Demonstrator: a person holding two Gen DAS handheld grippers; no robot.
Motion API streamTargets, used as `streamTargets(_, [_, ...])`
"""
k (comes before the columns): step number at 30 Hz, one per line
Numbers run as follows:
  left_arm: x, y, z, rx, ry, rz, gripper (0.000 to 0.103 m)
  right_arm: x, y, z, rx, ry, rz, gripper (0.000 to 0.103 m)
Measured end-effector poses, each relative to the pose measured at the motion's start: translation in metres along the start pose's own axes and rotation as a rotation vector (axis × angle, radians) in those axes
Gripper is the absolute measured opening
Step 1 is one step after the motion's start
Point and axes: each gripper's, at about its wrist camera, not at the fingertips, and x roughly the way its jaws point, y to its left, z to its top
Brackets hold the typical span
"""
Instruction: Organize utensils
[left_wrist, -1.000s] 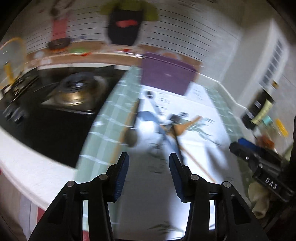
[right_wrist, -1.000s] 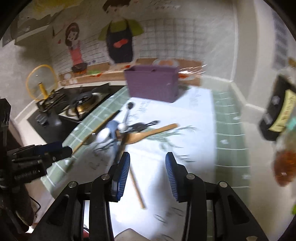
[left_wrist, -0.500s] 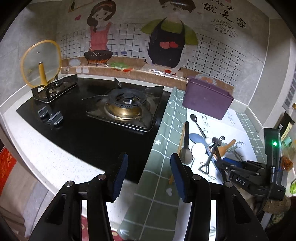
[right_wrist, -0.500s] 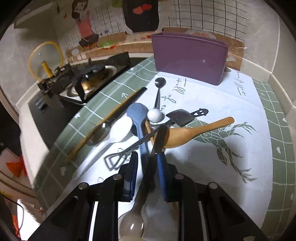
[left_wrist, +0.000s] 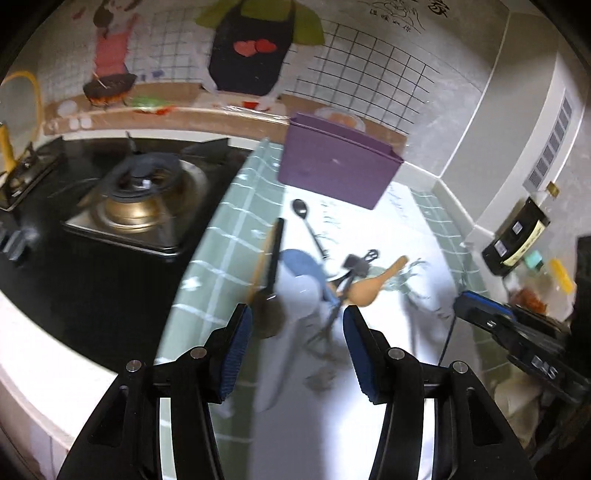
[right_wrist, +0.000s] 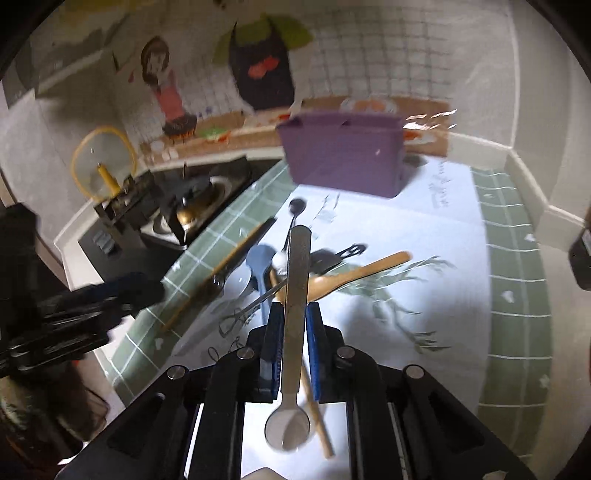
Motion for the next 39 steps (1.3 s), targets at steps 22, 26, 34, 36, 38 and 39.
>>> streamTargets(22, [0.127,-0.072,0.034,0.172,0.095,0.167,0.032,-0.05,-0.059,-0.007,0.123,-0.089,-0.089,0.015])
streamTargets(26, [0.121,-0.074,0.029,0.204,0.064,0.176,0.018,-0.04,-0.083,-0.025,0.205,-0.017,-0.081,0.021])
streamTargets(34, [0.03,-0.058,0.034,0.173,-0.092,0.09,0.005,0.019,-0.106,-0.035,0.299,0.098,-0.233,0.022])
streamTargets(36, [0.01,-0.05,0.033,0.146,-0.108,0.071,0.005,0.029,-0.111,-0.032,0.337,0.094,-0.252,0.022])
streamTargets(38, [-0.007,-0.042,0.031,0.119,-0.112,0.054,0.005,0.04,-0.117,-0.028,0.378,0.099,-0.26,0.023])
streamTargets(39, [-0.013,-0.039,0.03,0.111,-0.112,0.052,0.005,0.042,-0.119,-0.025,0.384,0.086,-0.269,0.023])
